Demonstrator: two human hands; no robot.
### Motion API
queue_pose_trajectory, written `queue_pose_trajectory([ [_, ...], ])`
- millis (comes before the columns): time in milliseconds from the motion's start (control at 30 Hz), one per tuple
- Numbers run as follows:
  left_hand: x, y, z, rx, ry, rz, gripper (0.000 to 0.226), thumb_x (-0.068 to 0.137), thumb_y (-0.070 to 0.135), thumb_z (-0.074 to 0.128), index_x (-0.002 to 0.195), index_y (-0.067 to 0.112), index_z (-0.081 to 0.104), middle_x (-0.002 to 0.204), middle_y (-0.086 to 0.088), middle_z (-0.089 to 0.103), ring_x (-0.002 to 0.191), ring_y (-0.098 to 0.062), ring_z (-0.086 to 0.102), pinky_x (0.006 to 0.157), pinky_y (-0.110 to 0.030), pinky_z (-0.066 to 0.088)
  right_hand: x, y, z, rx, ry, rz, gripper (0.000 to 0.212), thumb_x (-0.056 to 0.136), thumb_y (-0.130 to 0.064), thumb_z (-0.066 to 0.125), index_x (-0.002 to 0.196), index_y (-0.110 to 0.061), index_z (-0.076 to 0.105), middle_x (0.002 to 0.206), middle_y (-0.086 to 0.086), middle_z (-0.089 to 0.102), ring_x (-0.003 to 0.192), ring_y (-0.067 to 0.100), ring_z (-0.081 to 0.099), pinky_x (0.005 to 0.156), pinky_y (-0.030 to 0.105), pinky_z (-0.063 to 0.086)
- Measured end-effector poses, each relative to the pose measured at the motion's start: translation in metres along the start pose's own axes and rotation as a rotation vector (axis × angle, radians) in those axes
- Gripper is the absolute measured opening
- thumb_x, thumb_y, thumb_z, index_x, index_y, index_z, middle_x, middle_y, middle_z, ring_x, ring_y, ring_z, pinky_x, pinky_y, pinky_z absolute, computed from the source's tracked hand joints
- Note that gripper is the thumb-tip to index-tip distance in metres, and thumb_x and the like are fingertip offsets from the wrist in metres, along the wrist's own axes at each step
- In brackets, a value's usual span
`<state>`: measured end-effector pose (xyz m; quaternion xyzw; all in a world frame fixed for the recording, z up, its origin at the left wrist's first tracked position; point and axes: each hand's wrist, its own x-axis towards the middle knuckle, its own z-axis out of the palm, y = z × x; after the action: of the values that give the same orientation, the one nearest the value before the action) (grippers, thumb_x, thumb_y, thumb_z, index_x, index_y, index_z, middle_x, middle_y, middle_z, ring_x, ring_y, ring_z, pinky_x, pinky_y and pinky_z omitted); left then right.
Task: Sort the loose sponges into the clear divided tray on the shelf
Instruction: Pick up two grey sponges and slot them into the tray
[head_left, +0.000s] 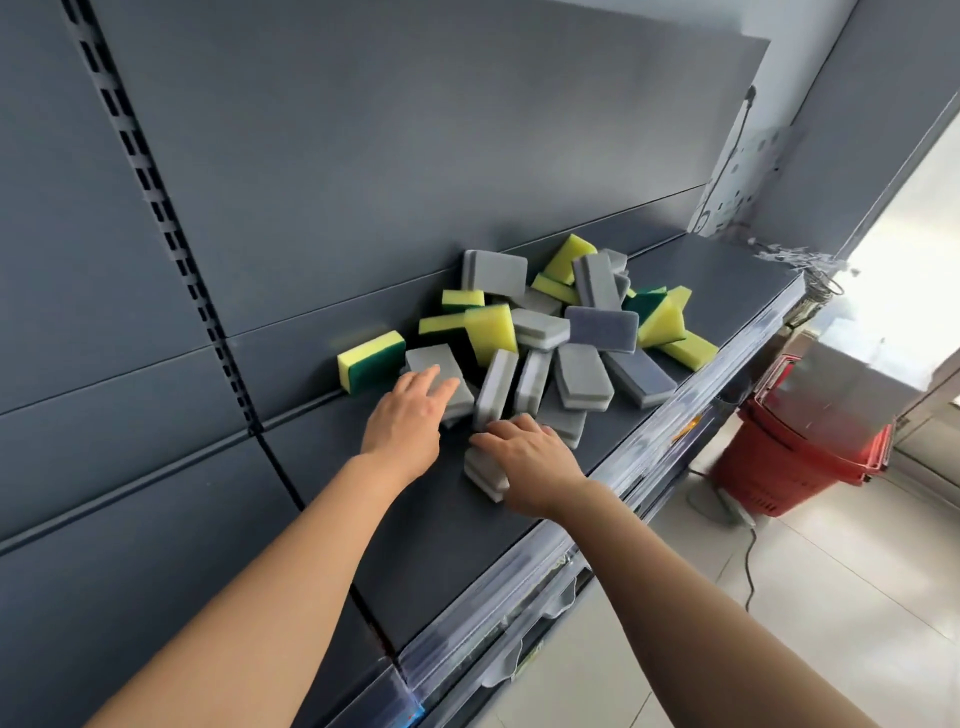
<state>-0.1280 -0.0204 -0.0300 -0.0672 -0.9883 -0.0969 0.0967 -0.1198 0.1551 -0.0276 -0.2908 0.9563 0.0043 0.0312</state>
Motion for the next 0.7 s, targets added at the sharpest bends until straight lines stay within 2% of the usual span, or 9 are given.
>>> queue_pose_trajectory([
  [67,0.007,0.0,0.006,0.043,-0.018,-0.005,0.071,0.085,0.012,0.063,0.145,0.024,0.027,0.15,-0.003,0.029,0.135,-0.023,0.024,0.103,-0.036,0.035,0.009,0.006,0.001,-0.013,-0.006,-0.017,0.065,0.076,-0.018,0.062,0.136,-0.028,0.038,0.127,-0.002,0.045,0.113,0.024,0.036,0.094,0.034,0.037],
  [167,0.014,0.0,0.007,0.113,0.036,-0.054,0.068,0.084,0.014,0.063,0.142,0.027,0.029,0.13,-0.003,0.041,0.116,-0.024,0.039,0.091,-0.033,0.041,0.02,0.013,0.0,-0.011,-0.024,-0.036,0.069,0.072,-0.033,0.068,0.135,-0.026,0.04,0.122,0.001,0.047,0.109,0.025,0.037,0.093,0.034,0.036],
  [233,0.013,0.001,0.006,0.089,0.029,-0.101,0.071,0.084,0.014,0.06,0.144,0.03,0.026,0.118,-0.003,0.041,0.106,-0.024,0.04,0.086,-0.034,0.042,0.024,0.018,0.0,0.021,-0.034,-0.041,0.071,0.068,-0.042,0.069,0.133,-0.025,0.044,0.118,0.003,0.049,0.107,0.025,0.038,0.091,0.034,0.035],
  [300,0.009,0.001,0.004,0.038,-0.022,-0.149,0.069,0.084,0.017,0.06,0.144,0.033,0.028,0.113,-0.004,0.038,0.105,-0.024,0.04,0.084,-0.035,0.044,0.026,0.02,-0.001,0.074,-0.028,-0.026,0.072,0.064,-0.049,0.069,0.128,-0.024,0.05,0.114,0.003,0.05,0.106,0.024,0.038,0.089,0.033,0.033],
  [400,-0.004,0.002,0.001,-0.011,-0.057,-0.235,0.057,0.083,0.019,0.062,0.134,0.03,0.038,0.111,-0.005,0.038,0.104,-0.026,0.043,0.079,-0.039,0.047,0.026,0.021,-0.001,0.171,0.017,-0.024,0.07,0.059,-0.053,0.07,0.118,-0.021,0.052,0.109,0.002,0.052,0.105,0.024,0.04,0.086,0.033,0.034],
  [500,-0.017,0.001,-0.004,-0.097,0.03,-0.33,0.046,0.081,0.019,0.064,0.123,0.023,0.046,0.106,-0.004,0.039,0.095,-0.026,0.047,0.074,-0.04,0.048,0.024,0.02,0.0,0.362,0.063,-0.03,0.065,0.058,-0.05,0.074,0.107,-0.017,0.046,0.098,-0.003,0.047,0.1,0.023,0.047,0.076,0.031,0.035],
  [600,-0.033,0.003,-0.01,-0.159,0.144,-0.396,0.033,0.075,0.014,0.069,0.104,0.016,0.053,0.115,-0.002,0.036,0.083,-0.025,0.051,0.064,-0.036,0.044,0.02,0.015,0.002,0.551,0.058,-0.004,0.067,0.062,-0.047,0.073,0.112,-0.02,0.038,0.094,-0.006,0.049,0.093,0.022,0.055,0.069,0.029,0.037],
  [700,-0.053,0.005,-0.012,-0.061,0.154,-0.409,0.022,0.073,0.018,0.068,0.089,0.017,0.053,0.132,0.005,0.038,0.098,-0.024,0.05,0.065,-0.034,0.043,0.016,0.008,0.003,0.644,0.086,-0.036,0.076,0.063,-0.051,0.075,0.122,-0.024,0.036,0.108,-0.002,0.055,0.1,0.021,0.056,0.075,0.03,0.041],
])
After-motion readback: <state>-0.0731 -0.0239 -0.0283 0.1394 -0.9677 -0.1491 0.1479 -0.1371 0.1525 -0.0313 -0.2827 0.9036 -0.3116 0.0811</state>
